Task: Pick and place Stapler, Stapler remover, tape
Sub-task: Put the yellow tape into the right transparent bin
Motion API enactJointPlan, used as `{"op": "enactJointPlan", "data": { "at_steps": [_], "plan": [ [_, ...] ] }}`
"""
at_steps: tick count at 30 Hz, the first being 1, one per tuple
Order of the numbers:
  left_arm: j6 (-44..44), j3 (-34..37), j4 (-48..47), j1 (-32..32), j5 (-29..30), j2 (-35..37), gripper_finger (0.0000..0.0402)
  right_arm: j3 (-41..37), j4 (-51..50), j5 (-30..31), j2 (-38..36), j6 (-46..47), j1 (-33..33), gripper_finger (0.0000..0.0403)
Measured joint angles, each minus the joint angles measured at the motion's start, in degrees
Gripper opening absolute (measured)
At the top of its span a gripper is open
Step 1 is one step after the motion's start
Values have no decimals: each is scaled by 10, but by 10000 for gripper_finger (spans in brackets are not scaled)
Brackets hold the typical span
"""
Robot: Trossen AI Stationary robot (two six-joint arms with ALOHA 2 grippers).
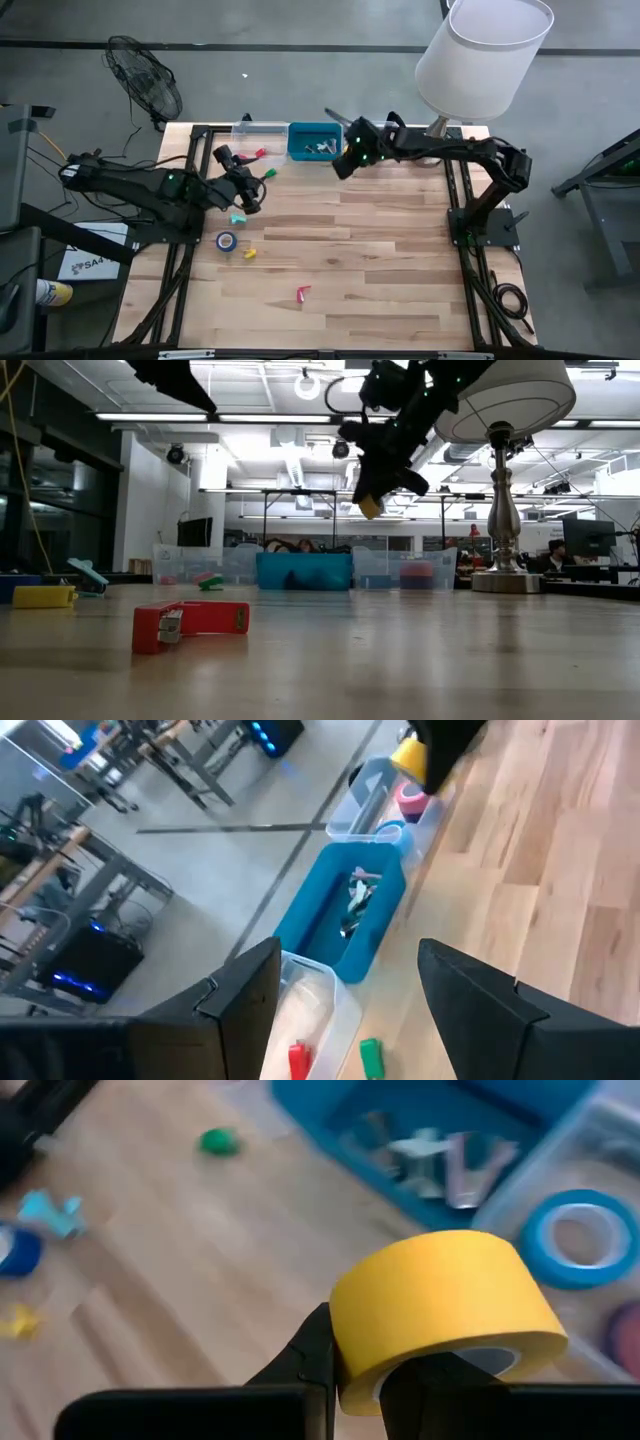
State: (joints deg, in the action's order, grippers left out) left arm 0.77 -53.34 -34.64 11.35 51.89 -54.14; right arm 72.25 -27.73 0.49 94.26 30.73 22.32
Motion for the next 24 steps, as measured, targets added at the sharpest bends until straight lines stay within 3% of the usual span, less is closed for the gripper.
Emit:
{"op": "enactJointPlan", "data": {
  "at_steps": [9,24],
  "plan": [
    [0,0,-42,-48,-58,3,231,0,8,20,25,59,81,36],
    [-2,0,-127,-69,-96,4,231,1,68,36,96,125,107,36]
  ]
}}
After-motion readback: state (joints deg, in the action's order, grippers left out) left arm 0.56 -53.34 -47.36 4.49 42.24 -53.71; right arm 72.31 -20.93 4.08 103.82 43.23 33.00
